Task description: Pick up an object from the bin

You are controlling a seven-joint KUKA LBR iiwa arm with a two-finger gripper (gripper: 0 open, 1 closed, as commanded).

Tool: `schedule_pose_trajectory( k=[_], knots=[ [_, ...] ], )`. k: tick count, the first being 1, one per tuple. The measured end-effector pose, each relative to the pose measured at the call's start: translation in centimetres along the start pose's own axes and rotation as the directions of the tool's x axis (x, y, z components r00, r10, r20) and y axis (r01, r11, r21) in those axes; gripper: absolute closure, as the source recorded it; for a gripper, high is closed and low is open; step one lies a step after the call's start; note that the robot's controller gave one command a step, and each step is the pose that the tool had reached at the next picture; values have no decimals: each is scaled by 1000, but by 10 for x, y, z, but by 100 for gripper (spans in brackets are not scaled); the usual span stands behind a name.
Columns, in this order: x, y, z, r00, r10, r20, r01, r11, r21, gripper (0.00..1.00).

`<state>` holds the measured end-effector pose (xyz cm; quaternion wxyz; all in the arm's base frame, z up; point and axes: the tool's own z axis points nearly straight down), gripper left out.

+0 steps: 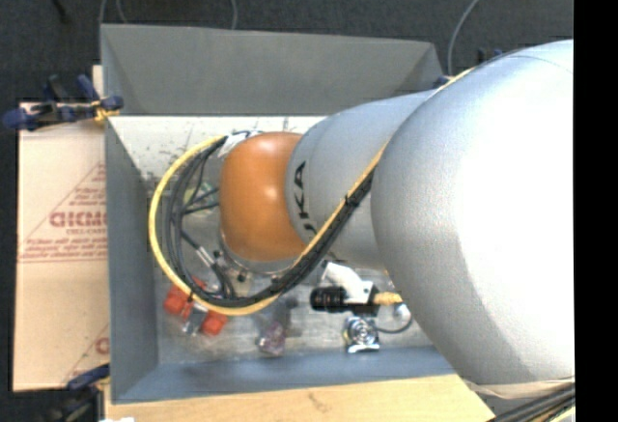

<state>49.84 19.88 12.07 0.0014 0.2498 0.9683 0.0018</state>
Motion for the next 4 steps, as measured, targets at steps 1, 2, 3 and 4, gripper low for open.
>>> schedule_pose_trajectory(
  k=[1, 2, 3, 4],
  knots=[
    [12, -4, 48, 992, 124, 3, -124, 992, -3, 0],
    [11, -3, 46, 992, 125, 0, -125, 992, -1, 0],
    [8, -2, 44, 992, 129, 6, -129, 992, -5, 100],
    [6, -1, -23, 992, 126, 2, -126, 992, -2, 100]
  ],
)
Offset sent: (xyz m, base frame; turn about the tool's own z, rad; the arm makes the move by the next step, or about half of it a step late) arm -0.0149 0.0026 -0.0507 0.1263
